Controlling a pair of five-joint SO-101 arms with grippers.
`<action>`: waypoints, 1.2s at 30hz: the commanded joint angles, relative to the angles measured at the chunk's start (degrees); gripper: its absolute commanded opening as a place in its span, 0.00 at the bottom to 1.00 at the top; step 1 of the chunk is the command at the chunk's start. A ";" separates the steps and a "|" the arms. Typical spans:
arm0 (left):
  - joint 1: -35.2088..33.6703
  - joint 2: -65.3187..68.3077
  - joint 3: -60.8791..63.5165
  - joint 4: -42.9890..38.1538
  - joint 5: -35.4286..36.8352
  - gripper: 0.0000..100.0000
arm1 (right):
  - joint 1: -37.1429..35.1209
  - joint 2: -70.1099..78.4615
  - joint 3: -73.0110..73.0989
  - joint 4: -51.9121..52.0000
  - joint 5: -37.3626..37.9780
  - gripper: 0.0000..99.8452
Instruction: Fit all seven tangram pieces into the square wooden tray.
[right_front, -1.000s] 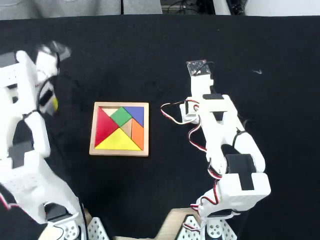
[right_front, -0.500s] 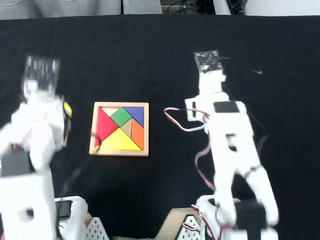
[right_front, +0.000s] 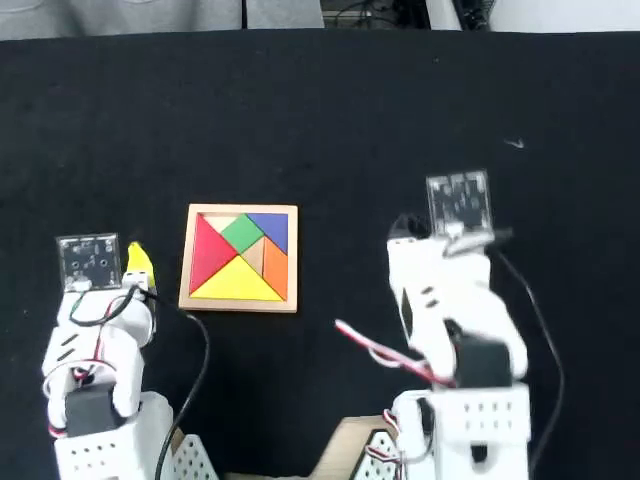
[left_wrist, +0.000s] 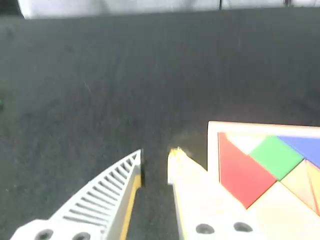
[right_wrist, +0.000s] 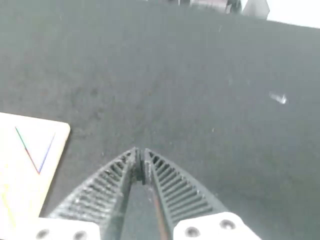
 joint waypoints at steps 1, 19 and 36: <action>-0.31 -0.09 2.77 -5.54 0.70 0.10 | 0.35 -10.95 4.53 0.53 -0.18 0.01; -0.04 0.44 10.24 -6.68 0.62 0.10 | 0.62 -30.99 27.12 -3.78 -0.18 0.01; 0.04 0.00 10.24 4.04 0.62 0.10 | 0.70 -31.43 30.99 18.55 -0.26 0.01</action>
